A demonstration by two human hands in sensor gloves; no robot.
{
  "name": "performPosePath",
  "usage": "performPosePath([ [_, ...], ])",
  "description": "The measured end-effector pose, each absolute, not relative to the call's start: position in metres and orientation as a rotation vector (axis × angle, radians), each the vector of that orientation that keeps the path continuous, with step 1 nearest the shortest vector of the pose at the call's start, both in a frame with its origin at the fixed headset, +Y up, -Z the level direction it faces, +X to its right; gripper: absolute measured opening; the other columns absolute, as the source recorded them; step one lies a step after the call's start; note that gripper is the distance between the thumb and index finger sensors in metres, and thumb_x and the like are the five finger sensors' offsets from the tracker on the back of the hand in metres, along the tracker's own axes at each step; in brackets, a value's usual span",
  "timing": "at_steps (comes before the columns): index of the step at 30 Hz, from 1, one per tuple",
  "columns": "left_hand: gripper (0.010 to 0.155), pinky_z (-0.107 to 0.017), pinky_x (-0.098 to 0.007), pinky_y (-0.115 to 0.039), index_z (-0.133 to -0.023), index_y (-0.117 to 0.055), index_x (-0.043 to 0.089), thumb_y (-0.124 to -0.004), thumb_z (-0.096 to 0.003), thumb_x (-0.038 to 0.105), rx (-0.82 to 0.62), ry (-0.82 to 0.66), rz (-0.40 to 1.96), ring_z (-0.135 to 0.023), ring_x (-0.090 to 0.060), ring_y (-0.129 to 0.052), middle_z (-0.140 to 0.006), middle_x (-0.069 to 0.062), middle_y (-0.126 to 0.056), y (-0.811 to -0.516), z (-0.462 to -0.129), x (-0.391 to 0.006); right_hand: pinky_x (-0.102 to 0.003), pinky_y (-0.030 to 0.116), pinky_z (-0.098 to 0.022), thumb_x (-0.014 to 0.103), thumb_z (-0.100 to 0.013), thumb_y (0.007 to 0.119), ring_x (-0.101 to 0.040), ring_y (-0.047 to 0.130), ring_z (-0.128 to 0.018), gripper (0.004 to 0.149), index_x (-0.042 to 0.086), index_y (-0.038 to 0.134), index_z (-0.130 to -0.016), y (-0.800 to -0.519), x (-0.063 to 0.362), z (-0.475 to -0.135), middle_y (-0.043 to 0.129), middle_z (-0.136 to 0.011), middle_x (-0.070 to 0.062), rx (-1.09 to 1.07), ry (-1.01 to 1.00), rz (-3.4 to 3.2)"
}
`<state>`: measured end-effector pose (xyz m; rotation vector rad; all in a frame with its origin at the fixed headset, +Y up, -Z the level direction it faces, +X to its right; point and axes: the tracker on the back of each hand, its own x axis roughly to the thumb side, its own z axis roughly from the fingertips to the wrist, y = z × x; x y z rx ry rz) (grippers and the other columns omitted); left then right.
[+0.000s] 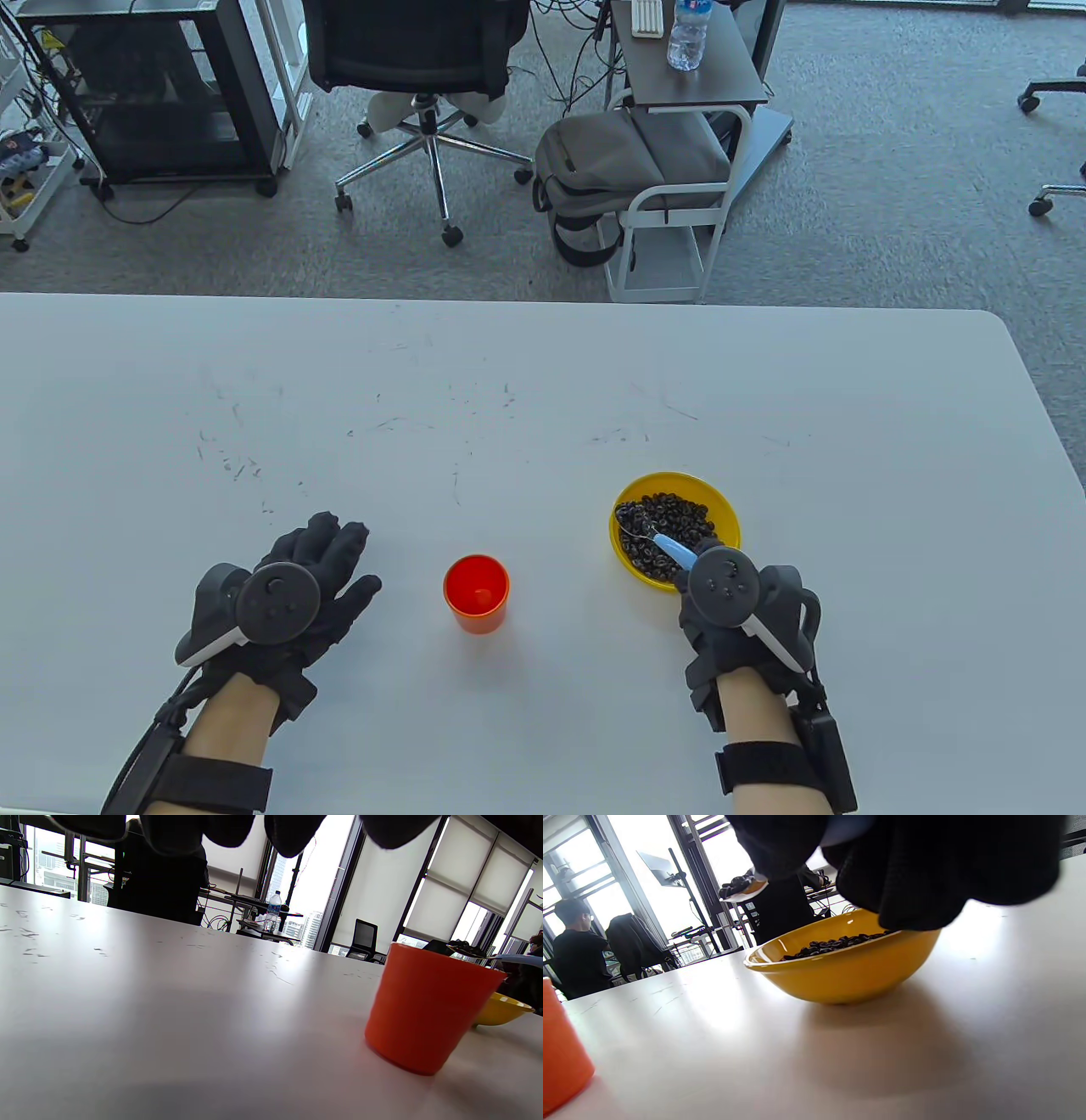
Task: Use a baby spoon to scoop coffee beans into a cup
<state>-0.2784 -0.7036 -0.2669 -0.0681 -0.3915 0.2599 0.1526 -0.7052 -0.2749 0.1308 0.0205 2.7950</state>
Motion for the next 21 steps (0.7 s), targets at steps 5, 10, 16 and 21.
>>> performPosePath([
  [5, 0.068, -0.062, -0.076, -0.052, -0.116, -0.051, 0.009, -0.061, -0.0634, 0.051, -0.069, -0.394, 0.258, -0.099, -0.062, -0.052, -0.115, -0.031, -0.040, -0.704, -0.267, -0.278, -0.043, 0.086, -0.027, 0.023, -0.048, 0.072, -0.044, 0.094, -0.044, 0.057, -0.014, 0.060, -0.090, -0.697, 0.127, -0.268, 0.084, -0.074, -0.027, 0.269, 0.025, 2.762],
  [10, 0.068, -0.062, -0.076, -0.052, -0.116, -0.051, 0.009, -0.061, -0.0635, 0.051, -0.073, -0.394, 0.254, -0.099, -0.062, -0.052, -0.115, -0.031, -0.039, -0.704, -0.267, -0.277, -0.043, 0.086, -0.027, 0.023, -0.048, 0.072, -0.044, 0.094, -0.044, 0.057, -0.014, 0.060, -0.090, -0.693, 0.098, -0.262, 0.084, -0.073, -0.027, 0.410, 0.047, 2.724],
  [16, 0.068, -0.062, -0.076, -0.052, -0.116, -0.051, 0.010, -0.061, -0.0634, 0.051, -0.072, -0.393, 0.258, -0.099, -0.062, -0.052, -0.115, -0.031, -0.039, -0.703, -0.266, -0.277, -0.043, 0.086, -0.027, 0.023, -0.048, 0.072, -0.043, 0.094, -0.044, 0.057, -0.013, 0.061, -0.090, -0.693, 0.068, -0.255, 0.084, -0.073, -0.027, 0.549, 0.095, 2.695],
  [21, 0.068, -0.062, -0.076, -0.052, -0.116, -0.051, 0.009, -0.061, -0.0635, 0.051, -0.071, -0.393, 0.266, -0.099, -0.062, -0.052, -0.115, -0.031, -0.039, -0.703, -0.267, -0.277, -0.042, 0.086, -0.027, 0.023, -0.048, 0.073, -0.043, 0.094, -0.044, 0.057, -0.013, 0.061, -0.090, -0.696, 0.047, -0.251, 0.085, -0.073, -0.026, 0.642, 0.086, 2.739],
])
